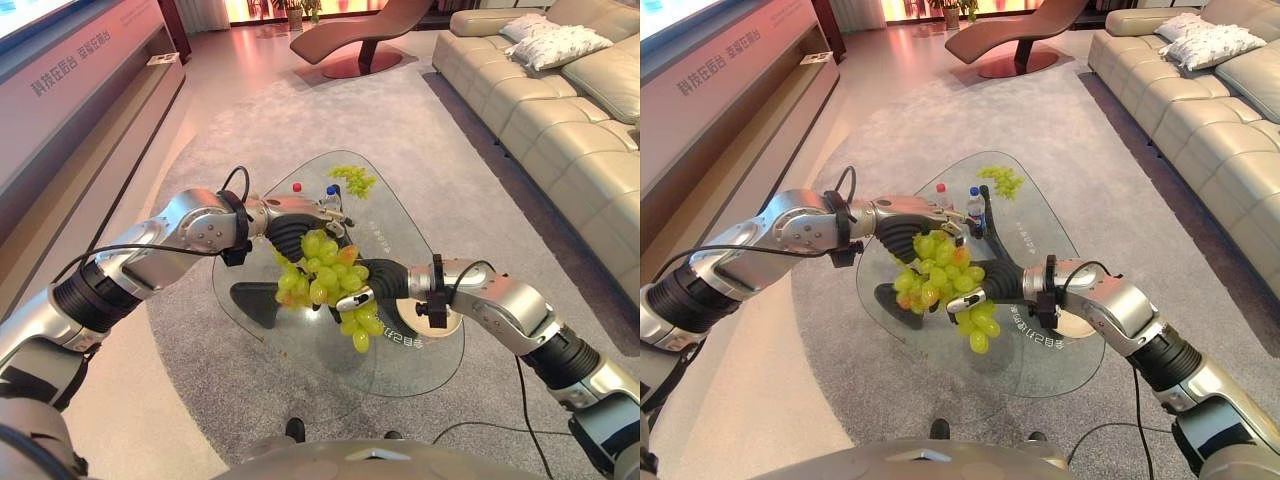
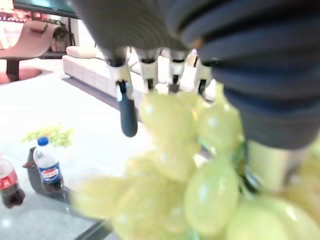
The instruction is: Pick up fruits into the plate
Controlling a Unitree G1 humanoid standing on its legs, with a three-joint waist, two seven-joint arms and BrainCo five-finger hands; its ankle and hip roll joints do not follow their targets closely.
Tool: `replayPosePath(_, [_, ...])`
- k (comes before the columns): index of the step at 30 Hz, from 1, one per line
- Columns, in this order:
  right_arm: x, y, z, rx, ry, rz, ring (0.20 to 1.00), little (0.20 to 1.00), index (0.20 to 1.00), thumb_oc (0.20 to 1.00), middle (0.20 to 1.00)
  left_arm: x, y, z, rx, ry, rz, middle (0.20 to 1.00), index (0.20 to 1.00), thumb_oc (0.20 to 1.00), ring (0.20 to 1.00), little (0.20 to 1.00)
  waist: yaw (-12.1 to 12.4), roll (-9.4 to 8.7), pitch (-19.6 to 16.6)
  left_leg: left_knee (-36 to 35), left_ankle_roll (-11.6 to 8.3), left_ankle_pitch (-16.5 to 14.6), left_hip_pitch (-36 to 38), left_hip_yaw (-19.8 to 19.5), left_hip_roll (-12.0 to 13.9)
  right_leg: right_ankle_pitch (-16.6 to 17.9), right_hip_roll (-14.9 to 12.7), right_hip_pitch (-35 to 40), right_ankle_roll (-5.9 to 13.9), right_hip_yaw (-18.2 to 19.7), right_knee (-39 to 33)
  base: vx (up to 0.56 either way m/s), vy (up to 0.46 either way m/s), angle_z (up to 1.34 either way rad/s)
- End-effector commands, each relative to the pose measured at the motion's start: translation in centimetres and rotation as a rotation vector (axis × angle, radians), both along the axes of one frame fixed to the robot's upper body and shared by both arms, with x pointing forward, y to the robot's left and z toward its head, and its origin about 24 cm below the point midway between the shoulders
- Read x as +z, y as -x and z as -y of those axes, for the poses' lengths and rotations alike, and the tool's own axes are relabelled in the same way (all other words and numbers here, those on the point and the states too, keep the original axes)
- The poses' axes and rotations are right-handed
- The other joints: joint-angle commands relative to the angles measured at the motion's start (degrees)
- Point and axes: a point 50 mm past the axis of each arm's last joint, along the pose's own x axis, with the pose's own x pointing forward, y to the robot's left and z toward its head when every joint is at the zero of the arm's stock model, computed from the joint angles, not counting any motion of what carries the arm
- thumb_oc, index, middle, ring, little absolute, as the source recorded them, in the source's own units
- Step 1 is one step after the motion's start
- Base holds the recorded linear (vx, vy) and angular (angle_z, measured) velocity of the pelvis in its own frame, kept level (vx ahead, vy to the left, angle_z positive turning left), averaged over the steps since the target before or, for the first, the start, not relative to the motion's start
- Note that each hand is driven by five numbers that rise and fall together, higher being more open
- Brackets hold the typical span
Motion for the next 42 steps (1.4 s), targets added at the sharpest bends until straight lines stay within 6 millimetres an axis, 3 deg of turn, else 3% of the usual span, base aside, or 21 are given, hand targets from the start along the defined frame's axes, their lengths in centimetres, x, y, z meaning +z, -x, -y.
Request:
replayPosePath(1, [3.4, 0.2, -1.5, 0.039, -0.195, 0.123, 0.2, 0.2, 0.2, 0.2, 0.2, 3.1, -1.3, -1.3, 0.066, 0.114, 0.014, 1.0, 1.0, 1.0, 1.0, 1.0, 1.4, -1.97, -1.4, 0.9, -0.45, -8.4, 5.3, 4.9, -0.4, -2.5, -1.5, 1.1, 2.53, 2.4, 0.3, 0.0, 0.0, 0.0])
replayPosePath(7, [2.6, -0.4, 0.5, -0.104, -0.239, 0.122, 0.2, 0.2, 0.2, 0.2, 0.2, 0.7, -1.0, -3.0, 0.136, 0.209, -0.12, 1.0, 1.0, 1.0, 1.0, 1.0, 1.5, -1.68, -1.0, 1.0, -0.38, -8.5, 5.5, 5.1, -0.2, -2.4, -1.6, 1.2, 2.56, 2.4, 0.3, 0.01, 0.001, 0.0])
replayPosePath(13, [1.2, -0.7, 4.3, -0.315, -0.273, 0.123, 0.2, 0.2, 0.2, 0.2, 0.2, -2.9, 0.0, -6.6, 0.288, 0.345, -0.266, 1.0, 1.0, 1.0, 1.0, 1.0, 2.0, -1.63, -0.6, 1.1, -0.18, -8.7, 5.8, 5.1, -0.1, -2.5, -1.7, 1.5, 2.53, 2.2, 0.3, 0.01, 0.001, 0.0])
replayPosePath(22, [-1.6, -0.6, 10.6, -0.686, -0.243, 0.137, 0.2, 0.2, 0.2, 0.2, 0.2, -10.4, 2.5, -12.8, 0.684, 0.604, -0.484, 1.0, 1.0, 1.0, 1.0, 1.0, 2.5, -1.72, 0.4, 1.4, -0.27, -8.8, 6.2, 4.9, 0.5, -2.4, -1.9, 1.9, 2.41, 1.5, 0.3, 0.06, -0.006, 0.0])
replayPosePath(25, [-2.3, -0.7, 11.8, -0.789, -0.229, 0.14, 0.2, 0.2, 0.2, 0.2, 0.2, -12.6, 3.3, -14.1, 0.803, 0.669, -0.532, 1.0, 1.0, 1.0, 1.0, 1.0, 2.6, -1.77, 1.1, 1.7, -0.36, -8.8, 6.0, 4.8, 0.6, -2.3, -2.0, 1.7, 2.35, 1.5, 0.3, 0.03, -0.016, 0.01])
replayPosePath(28, [-3.3, -0.8, 14.0, -0.956, -0.152, 0.187, 0.2, 0.2, 0.2, 0.2, 0.2, -16.6, 5.0, -15.6, 1.011, 0.74, -0.59, 1.0, 1.0, 1.0, 1.0, 1.0, 2.5, -1.74, 2.9, 2.7, -0.55, -9.0, 4.8, 4.6, 0.9, -2.2, -2.0, 0.7, 2.15, 1.8, 0.7, -0.01, -0.026, 0.0])
replayPosePath(31, [-3.4, -1.3, 14.9, -1.051, -0.095, 0.24, 0.2, 0.2, 0.2, 0.2, 0.2, -19.5, 5.8, -16.3, 1.171, 0.774, -0.617, 1.0, 1.0, 1.0, 1.0, 1.0, 2.4, -1.66, 4.4, 3.7, -0.55, -9.3, 3.2, 4.3, 0.9, -2.3, -2.0, -0.8, 2.05, 2.1, 1.3, -0.07, -0.046, -0.01])
replayPosePath(35, [-2.0, -3.8, 15.8, -1.214, -0.031, 0.379, 0.2, 0.2, 0.2, 0.2, 0.2, -26.0, 7.6, -15.7, 1.483, 0.765, -0.667, 1.0, 1.0, 1.0, 1.0, 1.0, 1.8, -1.39, 10.5, 6.4, -0.38, -9.1, -2.6, 3.7, 0.8, -2.3, -1.9, -6.9, 1.7, 3.5, 4.1, -0.24, -0.1, -0.02])
replayPosePath(39, [0.1, -6.1, 16.6, -1.318, 0.023, 0.495, 0.2, 0.2, 0.2, 0.2, 0.2, -28.7, 8.5, -14.9, 1.64, 0.711, -0.719, 1.0, 1.0, 1.0, 1.0, 1.0, 1.2, -1.06, 16.2, 8.2, -0.15, -8.5, -7.3, 3.0, 0.7, -2.0, -1.1, -11.8, 0.93, 4.7, 6.3, -0.21, -0.115, 0.01])
replayPosePath(42, [1.2, -7.0, 17.3, -1.366, 0.046, 0.54, 0.2, 0.2, 0.2, 0.2, 0.2, -29.1, 8.6, -14.8, 1.653, 0.672, -0.716, 1.0, 1.0, 1.0, 1.0, 1.0, 1.1, -0.85, 18.5, 9.2, -0.01, -8.2, -9.6, 2.5, 0.5, -2.2, -0.9, -14.2, 0.55, 4.8, 7.7, -0.15, -0.112, -0.04])
